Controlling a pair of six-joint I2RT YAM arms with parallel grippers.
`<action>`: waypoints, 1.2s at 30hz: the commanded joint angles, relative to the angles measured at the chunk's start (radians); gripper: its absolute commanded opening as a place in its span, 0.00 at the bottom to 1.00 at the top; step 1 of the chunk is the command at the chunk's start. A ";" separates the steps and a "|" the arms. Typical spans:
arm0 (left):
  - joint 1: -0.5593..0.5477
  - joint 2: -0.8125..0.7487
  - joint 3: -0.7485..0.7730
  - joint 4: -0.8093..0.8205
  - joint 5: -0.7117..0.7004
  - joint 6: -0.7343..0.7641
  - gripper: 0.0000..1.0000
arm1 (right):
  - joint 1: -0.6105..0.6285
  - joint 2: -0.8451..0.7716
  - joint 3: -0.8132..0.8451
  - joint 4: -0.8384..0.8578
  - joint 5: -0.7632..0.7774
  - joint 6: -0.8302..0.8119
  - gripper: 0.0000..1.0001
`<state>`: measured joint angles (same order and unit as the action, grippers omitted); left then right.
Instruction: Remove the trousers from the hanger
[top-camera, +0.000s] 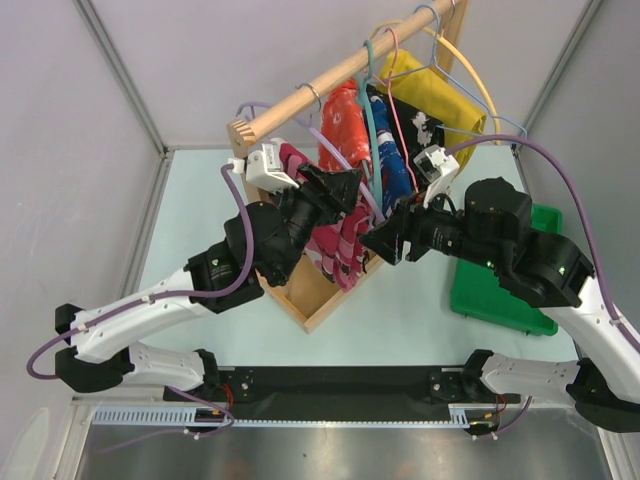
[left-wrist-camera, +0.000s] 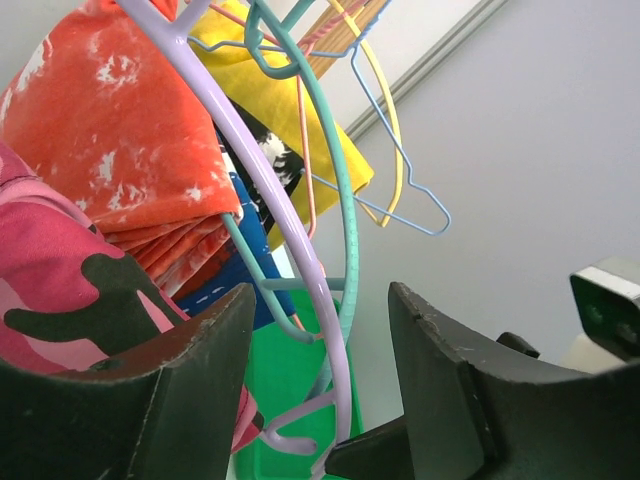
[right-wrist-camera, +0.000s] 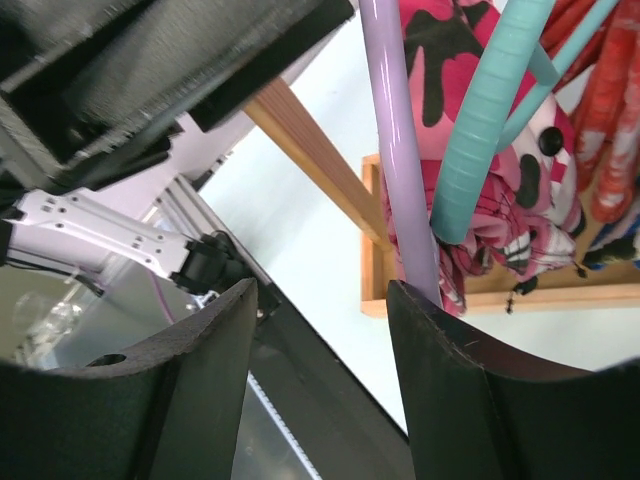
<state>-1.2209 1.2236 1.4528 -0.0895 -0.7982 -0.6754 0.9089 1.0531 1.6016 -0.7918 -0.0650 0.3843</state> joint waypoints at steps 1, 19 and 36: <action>0.006 0.025 0.015 0.042 0.024 -0.006 0.61 | 0.002 -0.008 0.040 -0.033 0.063 -0.053 0.60; 0.004 0.039 0.009 0.047 0.039 -0.003 0.64 | -0.015 0.051 0.178 -0.147 0.126 -0.099 0.59; 0.004 0.034 -0.015 0.062 0.040 -0.006 0.64 | 0.010 0.038 -0.025 0.052 -0.035 -0.012 0.45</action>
<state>-1.2209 1.2373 1.4521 -0.0345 -0.8097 -0.6815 0.9077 1.1244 1.6173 -0.8410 -0.0433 0.3389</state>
